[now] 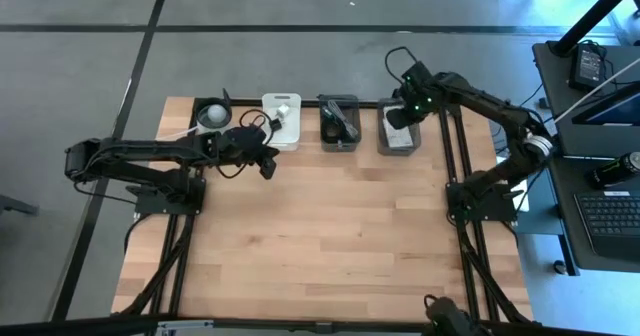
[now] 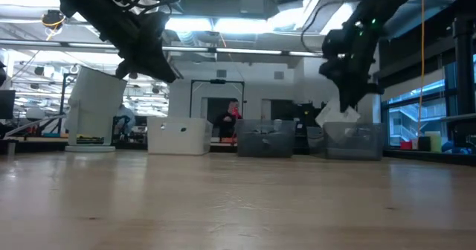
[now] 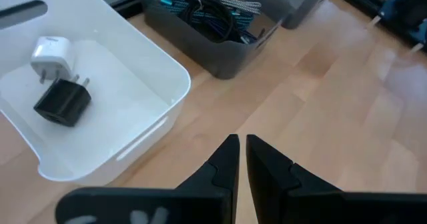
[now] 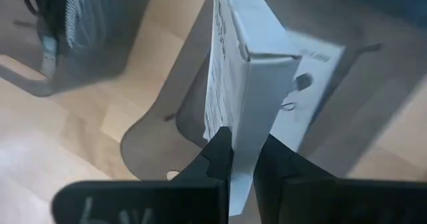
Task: Pick and place items into bin
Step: Put the card reader box into the right black bin, then return to Home Position
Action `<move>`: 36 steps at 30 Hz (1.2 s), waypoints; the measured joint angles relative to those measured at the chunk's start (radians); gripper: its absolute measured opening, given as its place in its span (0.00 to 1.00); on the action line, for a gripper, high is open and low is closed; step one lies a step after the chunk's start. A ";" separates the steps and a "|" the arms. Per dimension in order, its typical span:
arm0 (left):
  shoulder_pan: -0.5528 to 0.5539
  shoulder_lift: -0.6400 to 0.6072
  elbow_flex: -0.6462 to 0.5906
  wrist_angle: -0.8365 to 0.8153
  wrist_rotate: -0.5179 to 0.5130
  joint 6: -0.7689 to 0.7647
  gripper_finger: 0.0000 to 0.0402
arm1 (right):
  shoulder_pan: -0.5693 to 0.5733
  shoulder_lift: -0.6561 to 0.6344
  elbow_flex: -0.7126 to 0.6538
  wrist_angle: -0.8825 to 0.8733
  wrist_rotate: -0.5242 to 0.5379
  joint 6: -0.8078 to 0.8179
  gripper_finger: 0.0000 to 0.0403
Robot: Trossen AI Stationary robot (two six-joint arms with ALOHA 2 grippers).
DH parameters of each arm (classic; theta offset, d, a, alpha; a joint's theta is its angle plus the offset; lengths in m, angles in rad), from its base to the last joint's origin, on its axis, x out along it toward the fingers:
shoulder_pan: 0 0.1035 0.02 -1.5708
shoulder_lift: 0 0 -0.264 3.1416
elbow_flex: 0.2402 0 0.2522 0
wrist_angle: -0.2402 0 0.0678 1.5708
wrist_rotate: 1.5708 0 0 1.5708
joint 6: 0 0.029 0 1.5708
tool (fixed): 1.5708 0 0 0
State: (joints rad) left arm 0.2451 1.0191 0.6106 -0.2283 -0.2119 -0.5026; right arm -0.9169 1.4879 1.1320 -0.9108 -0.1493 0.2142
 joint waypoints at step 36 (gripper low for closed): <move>-0.009 0.000 0.000 0.024 -0.016 0.042 0.06 | 0.084 -0.268 -0.009 0.038 -0.018 -0.118 0.31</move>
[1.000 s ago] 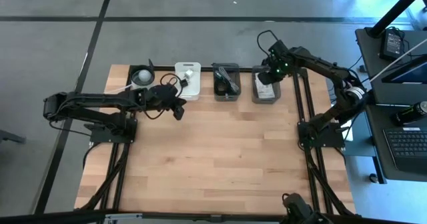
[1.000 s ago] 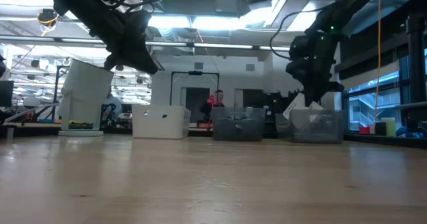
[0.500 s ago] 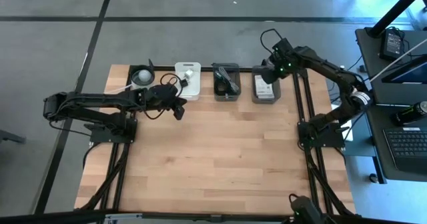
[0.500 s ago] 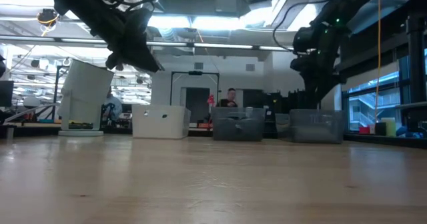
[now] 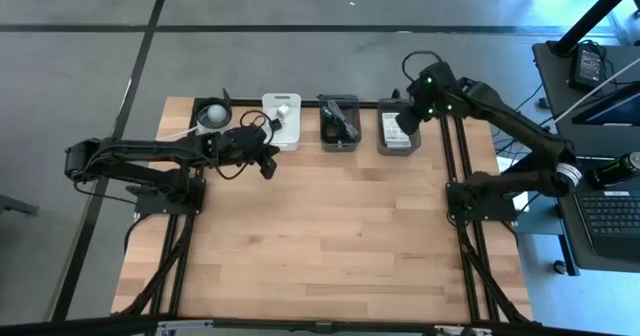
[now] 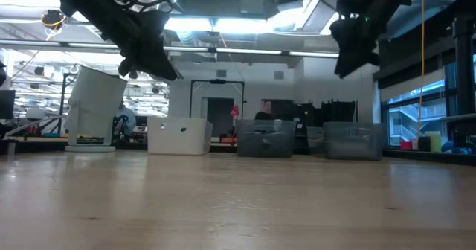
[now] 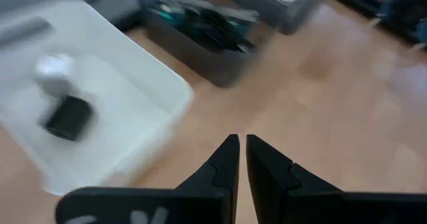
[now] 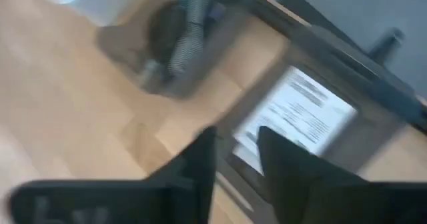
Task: Pick and place items into bin
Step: Return to Home Position
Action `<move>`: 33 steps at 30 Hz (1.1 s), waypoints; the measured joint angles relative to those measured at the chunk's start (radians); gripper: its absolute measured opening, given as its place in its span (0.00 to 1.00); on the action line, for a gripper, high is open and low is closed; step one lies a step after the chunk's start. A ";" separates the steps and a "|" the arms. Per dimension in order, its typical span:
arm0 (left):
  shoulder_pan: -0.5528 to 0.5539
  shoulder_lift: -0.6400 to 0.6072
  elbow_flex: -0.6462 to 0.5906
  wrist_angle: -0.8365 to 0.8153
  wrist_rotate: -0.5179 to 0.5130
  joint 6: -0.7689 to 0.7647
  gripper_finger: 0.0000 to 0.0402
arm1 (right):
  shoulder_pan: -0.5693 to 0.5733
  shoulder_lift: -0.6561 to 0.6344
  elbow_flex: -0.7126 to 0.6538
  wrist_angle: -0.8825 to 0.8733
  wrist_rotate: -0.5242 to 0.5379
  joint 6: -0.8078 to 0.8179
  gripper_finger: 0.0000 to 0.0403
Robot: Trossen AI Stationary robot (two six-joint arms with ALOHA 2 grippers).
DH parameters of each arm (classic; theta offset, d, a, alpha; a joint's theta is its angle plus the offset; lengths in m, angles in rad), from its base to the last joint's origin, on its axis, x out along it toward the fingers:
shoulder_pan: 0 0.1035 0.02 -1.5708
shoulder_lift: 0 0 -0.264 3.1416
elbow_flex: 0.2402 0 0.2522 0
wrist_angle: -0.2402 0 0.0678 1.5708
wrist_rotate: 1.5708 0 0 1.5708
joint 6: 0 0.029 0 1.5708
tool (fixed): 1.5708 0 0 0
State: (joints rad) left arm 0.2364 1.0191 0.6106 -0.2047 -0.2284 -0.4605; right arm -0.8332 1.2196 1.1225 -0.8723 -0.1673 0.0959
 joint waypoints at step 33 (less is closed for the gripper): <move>-0.308 -0.255 -0.350 0.435 0.063 0.449 0.06 | 0.644 -0.043 -0.357 0.833 -0.001 0.372 0.02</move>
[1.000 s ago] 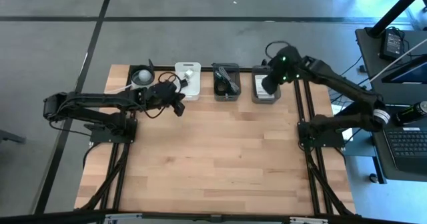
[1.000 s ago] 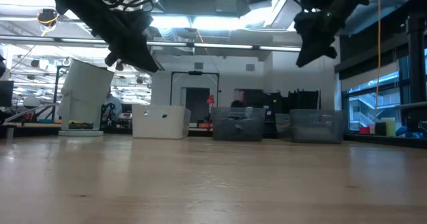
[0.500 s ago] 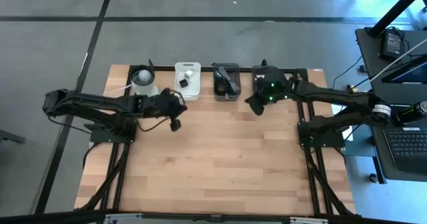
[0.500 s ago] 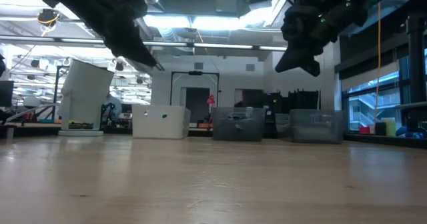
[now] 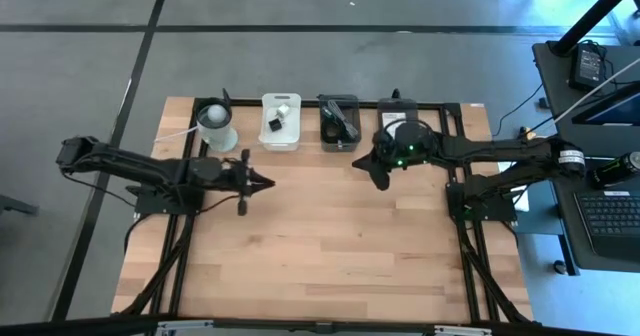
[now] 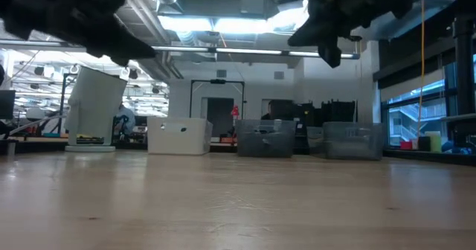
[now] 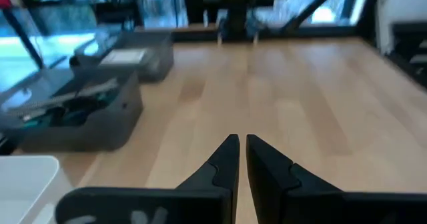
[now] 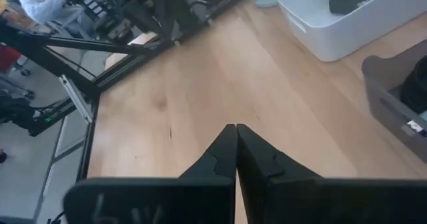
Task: Pick and place items into bin
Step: Return to Home Position
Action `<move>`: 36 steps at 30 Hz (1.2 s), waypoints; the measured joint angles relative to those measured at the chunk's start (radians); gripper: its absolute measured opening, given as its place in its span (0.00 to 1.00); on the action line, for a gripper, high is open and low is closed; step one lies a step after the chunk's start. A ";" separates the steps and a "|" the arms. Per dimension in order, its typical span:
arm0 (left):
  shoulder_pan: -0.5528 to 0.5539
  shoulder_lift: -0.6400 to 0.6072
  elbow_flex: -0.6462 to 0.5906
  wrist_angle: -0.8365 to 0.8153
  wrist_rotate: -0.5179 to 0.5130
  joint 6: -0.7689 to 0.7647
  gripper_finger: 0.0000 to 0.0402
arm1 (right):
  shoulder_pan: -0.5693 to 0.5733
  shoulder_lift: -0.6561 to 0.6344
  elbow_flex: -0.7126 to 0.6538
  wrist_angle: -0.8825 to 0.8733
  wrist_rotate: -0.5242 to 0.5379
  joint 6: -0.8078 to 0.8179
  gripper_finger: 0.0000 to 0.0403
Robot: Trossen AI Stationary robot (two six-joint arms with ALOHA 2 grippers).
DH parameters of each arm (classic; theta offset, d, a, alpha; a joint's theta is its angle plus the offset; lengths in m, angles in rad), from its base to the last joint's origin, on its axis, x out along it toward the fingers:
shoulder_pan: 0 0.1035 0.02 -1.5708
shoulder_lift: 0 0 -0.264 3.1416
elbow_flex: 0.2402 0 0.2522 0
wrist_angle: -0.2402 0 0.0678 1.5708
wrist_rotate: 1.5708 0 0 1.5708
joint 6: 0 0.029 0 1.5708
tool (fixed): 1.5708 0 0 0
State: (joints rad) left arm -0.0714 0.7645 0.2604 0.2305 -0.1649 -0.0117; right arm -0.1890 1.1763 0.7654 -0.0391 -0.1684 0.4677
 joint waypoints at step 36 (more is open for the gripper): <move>0.010 -0.765 -0.252 -0.211 0.198 0.059 0.08 | 0.091 0.001 0.001 -0.058 0.168 0.156 0.02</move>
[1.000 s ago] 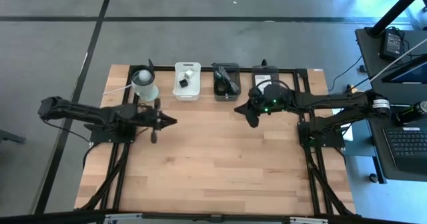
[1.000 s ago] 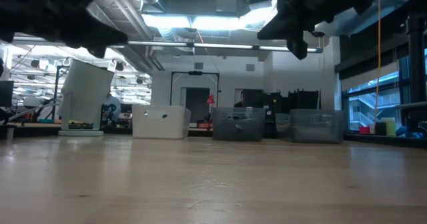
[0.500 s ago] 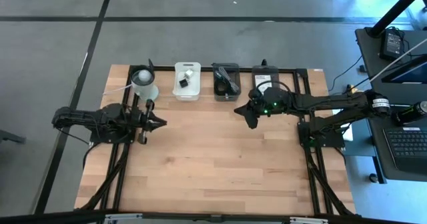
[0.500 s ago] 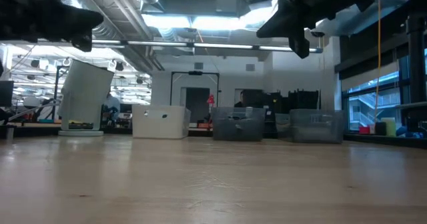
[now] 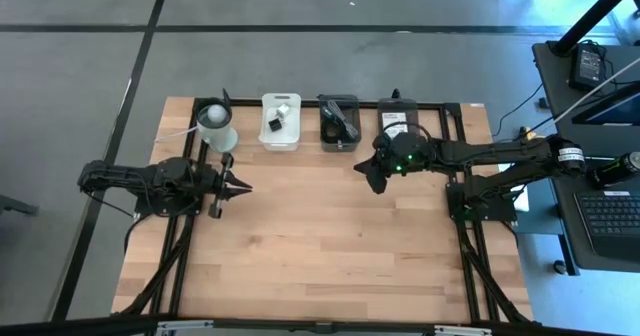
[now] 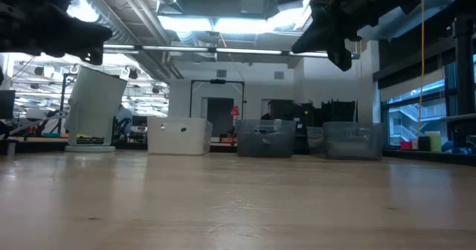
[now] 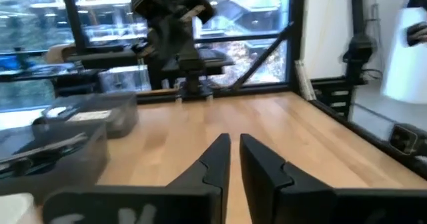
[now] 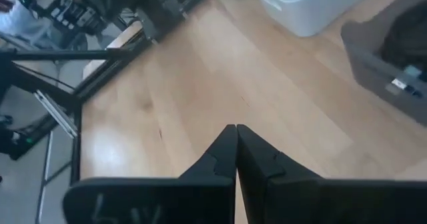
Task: Pick and place items into bin
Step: Return to Home Position
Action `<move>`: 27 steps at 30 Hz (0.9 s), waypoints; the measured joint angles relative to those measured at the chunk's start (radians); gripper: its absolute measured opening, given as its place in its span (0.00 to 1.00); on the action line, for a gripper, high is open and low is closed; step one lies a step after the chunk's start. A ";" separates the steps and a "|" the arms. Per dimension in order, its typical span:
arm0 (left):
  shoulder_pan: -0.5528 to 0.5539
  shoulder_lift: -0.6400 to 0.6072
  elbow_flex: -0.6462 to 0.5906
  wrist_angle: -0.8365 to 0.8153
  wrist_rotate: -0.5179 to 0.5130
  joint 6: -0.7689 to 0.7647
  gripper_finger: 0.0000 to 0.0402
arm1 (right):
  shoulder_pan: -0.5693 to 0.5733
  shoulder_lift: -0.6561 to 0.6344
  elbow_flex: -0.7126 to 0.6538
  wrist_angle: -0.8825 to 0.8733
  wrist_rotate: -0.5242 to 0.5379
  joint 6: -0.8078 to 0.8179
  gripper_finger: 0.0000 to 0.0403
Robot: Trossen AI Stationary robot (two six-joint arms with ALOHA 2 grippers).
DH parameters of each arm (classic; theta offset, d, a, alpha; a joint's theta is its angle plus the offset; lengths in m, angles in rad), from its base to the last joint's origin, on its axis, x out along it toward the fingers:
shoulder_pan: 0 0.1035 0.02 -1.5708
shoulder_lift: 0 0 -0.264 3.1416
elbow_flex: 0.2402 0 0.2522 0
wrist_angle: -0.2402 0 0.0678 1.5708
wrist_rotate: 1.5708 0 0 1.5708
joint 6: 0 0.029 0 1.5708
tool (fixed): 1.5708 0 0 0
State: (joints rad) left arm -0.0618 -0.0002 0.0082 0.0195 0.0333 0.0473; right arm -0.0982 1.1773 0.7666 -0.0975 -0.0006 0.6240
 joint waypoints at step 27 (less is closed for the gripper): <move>0.000 0.006 0.000 -0.011 -0.041 0.000 0.08 | 0.096 -0.309 -0.629 0.651 0.087 -0.242 0.00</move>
State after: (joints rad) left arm -0.0616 0.0063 0.0086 0.0086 -0.0082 0.0475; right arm -0.0021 0.8685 0.1377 0.5540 0.0862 0.3819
